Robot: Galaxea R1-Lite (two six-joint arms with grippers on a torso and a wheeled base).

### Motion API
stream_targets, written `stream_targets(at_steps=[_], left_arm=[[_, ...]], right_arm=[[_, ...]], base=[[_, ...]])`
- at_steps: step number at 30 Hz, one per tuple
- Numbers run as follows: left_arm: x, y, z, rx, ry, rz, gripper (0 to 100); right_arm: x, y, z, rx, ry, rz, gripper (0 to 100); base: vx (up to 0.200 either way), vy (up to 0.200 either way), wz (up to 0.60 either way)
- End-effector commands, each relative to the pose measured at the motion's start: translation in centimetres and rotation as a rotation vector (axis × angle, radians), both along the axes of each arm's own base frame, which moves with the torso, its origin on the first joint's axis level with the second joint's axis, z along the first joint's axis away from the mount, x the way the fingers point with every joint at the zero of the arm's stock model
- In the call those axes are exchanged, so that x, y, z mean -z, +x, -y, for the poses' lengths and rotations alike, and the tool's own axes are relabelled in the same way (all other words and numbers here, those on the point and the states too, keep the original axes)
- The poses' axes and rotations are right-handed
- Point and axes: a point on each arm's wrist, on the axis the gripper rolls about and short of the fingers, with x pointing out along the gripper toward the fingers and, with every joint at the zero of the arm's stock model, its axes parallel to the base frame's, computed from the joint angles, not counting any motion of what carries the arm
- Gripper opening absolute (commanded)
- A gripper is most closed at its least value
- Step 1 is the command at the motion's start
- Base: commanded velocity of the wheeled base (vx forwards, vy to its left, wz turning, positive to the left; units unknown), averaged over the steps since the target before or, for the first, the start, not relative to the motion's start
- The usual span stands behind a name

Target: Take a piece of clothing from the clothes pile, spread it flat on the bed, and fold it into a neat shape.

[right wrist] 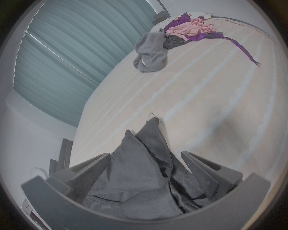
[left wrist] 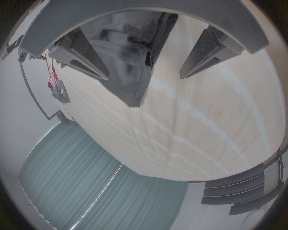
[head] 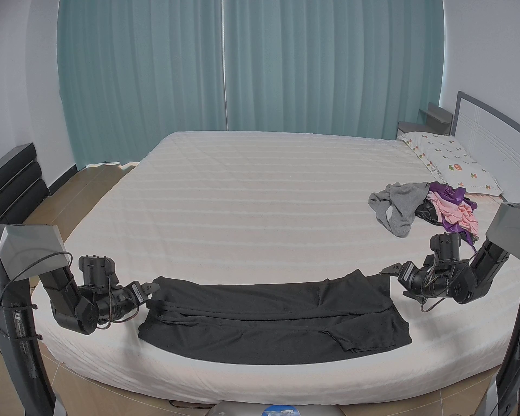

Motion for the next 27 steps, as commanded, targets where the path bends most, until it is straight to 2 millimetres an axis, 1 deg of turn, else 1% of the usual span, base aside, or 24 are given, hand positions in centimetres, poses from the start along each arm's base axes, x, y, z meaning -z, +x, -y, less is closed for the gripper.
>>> stream_targets(at_steps=[1,3,4,5,6,7,8,9,10,11,15,16,23,27], left_arm=[[-1.4,1.5,-0.3,-0.017,-0.015,0.072,100],[-1.7,2.5,-0.1,-0.029,-0.042,0.082,100],[-1.7,2.7,-0.1,-0.032,-0.047,0.082,100],[-1.4,3.6,0.2,-0.040,-0.068,0.064,100],[-1.2,3.8,0.3,-0.039,-0.071,0.057,100],[-0.7,4.9,0.7,-0.034,-0.077,0.045,100],[-0.1,5.4,0.8,-0.032,-0.077,0.037,100],[-0.1,5.4,0.8,-0.032,-0.077,0.037,100],[0.9,6.6,1.1,-0.027,-0.077,0.035,100],[1.4,7.0,1.1,-0.025,-0.077,0.034,100],[2.7,7.7,1.3,-0.019,-0.069,0.019,100],[2.8,7.7,1.3,-0.019,-0.069,0.018,0],[2.8,7.7,1.3,-0.020,-0.068,0.026,0],[2.4,8.1,1.0,-0.039,-0.066,0.047,0]], right_arm=[[0.1,0.6,0.9,-0.004,0.031,0.010,100],[0.6,1.1,1.0,-0.013,0.047,0.006,100],[0.7,1.1,1.0,-0.014,0.048,0.003,100],[1.1,1.2,1.2,-0.009,0.050,0.002,100],[1.2,1.3,1.2,-0.009,0.050,0.002,100],[1.4,1.5,1.3,-0.009,0.051,0.014,100],[1.5,1.7,1.3,-0.009,0.051,0.019,100],[1.5,1.7,1.3,-0.009,0.051,0.019,100],[1.8,1.9,1.3,-0.010,0.050,0.030,100],[1.9,2.0,1.3,-0.010,0.050,0.035,100],[2.3,2.3,1.3,-0.010,0.050,0.036,100],[2.2,2.3,1.4,-0.009,0.050,0.038,100],[2.7,2.8,1.3,-0.001,0.059,0.038,100],[3.0,3.4,1.3,0.003,0.064,0.044,100]], base=[[0.000,0.000,0.00],[0.000,0.000,0.00],[0.000,0.000,0.00],[0.000,0.000,0.00],[0.000,0.000,0.00],[0.000,0.000,0.00],[0.000,0.000,0.00],[0.000,0.000,0.00],[0.000,0.000,0.00],[0.000,0.000,0.00],[0.000,0.000,0.00],[0.000,0.000,0.00],[0.000,0.000,0.00],[0.000,0.000,0.00]])
